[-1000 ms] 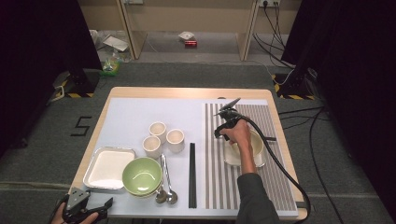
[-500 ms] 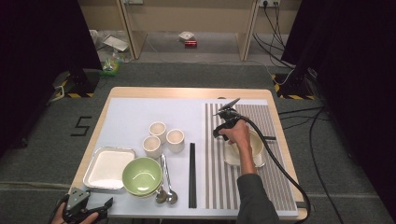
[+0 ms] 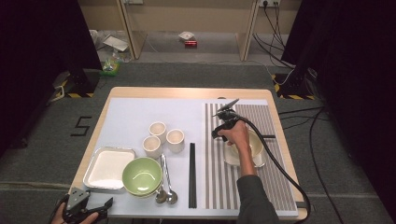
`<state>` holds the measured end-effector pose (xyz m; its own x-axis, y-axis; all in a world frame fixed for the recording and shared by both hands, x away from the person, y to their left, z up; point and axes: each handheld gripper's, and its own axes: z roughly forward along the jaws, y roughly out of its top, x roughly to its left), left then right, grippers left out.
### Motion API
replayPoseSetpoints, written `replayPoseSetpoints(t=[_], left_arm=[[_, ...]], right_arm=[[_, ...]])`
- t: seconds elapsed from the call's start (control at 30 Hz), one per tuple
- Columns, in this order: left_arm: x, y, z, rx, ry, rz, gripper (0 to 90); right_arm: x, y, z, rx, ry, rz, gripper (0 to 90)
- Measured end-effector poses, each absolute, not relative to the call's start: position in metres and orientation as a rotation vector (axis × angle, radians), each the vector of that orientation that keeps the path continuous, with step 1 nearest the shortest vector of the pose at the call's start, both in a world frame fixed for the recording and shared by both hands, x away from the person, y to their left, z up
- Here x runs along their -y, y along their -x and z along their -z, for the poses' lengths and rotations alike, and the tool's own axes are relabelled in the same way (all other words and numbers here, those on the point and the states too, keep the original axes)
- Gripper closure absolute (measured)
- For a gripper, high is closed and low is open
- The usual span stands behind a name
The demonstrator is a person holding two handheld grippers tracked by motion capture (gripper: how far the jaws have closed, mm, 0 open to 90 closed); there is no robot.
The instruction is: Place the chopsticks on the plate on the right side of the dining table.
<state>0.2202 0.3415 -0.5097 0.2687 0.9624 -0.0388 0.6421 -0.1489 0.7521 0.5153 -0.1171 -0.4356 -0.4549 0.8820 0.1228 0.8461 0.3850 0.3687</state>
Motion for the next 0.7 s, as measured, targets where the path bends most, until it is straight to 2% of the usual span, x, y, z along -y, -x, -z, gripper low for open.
replayPoseSetpoints(t=[0.7], left_arm=[[-0.341, -0.22, 0.51, -1.45, -1.874, -0.614, 8.6]], right_arm=[[0.119, -0.489, 0.4, -2.415, -1.51, -0.772, 28.9]])
